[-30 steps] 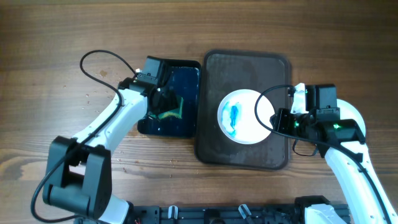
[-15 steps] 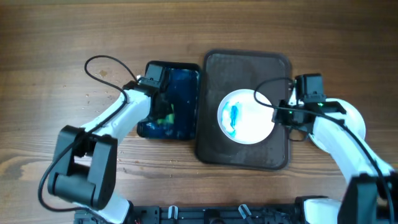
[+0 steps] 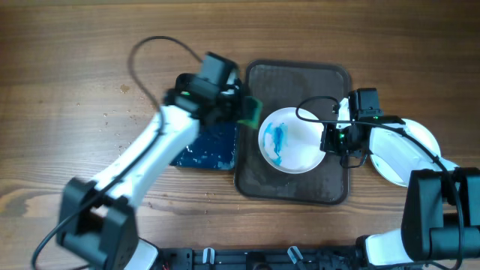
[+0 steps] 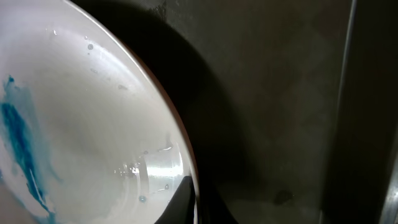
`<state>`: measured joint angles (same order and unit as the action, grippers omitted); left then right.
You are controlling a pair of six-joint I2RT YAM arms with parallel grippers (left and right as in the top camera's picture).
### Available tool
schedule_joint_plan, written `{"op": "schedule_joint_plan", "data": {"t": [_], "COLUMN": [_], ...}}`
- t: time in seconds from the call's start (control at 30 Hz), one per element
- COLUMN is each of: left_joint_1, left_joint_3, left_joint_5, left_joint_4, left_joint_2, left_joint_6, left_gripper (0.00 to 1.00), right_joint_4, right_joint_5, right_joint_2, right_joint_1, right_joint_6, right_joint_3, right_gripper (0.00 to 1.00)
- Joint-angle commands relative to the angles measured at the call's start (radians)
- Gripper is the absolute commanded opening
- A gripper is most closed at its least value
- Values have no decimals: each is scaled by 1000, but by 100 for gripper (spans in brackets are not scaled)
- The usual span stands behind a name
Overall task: Clean dirty plates on tray and stack at the side
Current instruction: 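Grasp the sponge with left gripper and move it toward the last plate, then scrub the last plate with the sponge while right gripper holds rim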
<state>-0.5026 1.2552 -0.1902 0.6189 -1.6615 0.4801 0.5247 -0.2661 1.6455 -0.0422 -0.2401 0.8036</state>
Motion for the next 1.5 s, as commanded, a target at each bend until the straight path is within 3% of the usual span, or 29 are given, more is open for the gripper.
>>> {"op": "schedule_joint_plan", "data": {"t": [0.0,0.2,0.33,0.53,0.6,0.63,0.67,0.77,0.93,1.07,1.17,1.33,1.47], "left_joint_1": [-119,-226,-205,-132,-130,-130,-130,-143,-230,-213,-158,-130,-143], "left_joint_3": [7,7,7,23,23,25,28,28,28,28,29,30,47], "left_joint_5": [-72,-36,243,416,311,194,-18,-393,-430,-183,-35,437,455], "left_joint_4": [-128,-357,-280,-131,-97,-96,-106,-186,-235,-168,-82,95,95], "left_joint_2": [-111,-333,-396,-392,-392,-392,-392,-396,-410,-408,-398,-380,-379], "left_joint_6": [66,117,107,-25,-115,-146,-159,-116,-69,77,117,129,51], "left_gripper": [4,4,4,4,4,4,4,4,4,4,4,4,4], "right_joint_4": [23,27,36,42,41,41,41,42,48,56,64,67,67], "right_joint_5": [-9,-9,-9,-9,-9,-9,-8,-9,-9,-9,-9,-9,-9], "right_joint_2": [41,42,42,42,42,42,42,42,42,41,42,41,41], "right_joint_1": [-7,-7,-7,-7,-7,-7,-7,-7,-7,-7,-7,-7,-7], "right_joint_6": [13,21,20,20,20,21,21,19,4,3,2,2,3], "right_joint_3": [-7,-13,-13,-13,-13,-13,-13,-13,-13,-13,-13,-13,-13], "right_gripper": [4,4,4,4,4,5,4,4,4,4,4,4,4]}}
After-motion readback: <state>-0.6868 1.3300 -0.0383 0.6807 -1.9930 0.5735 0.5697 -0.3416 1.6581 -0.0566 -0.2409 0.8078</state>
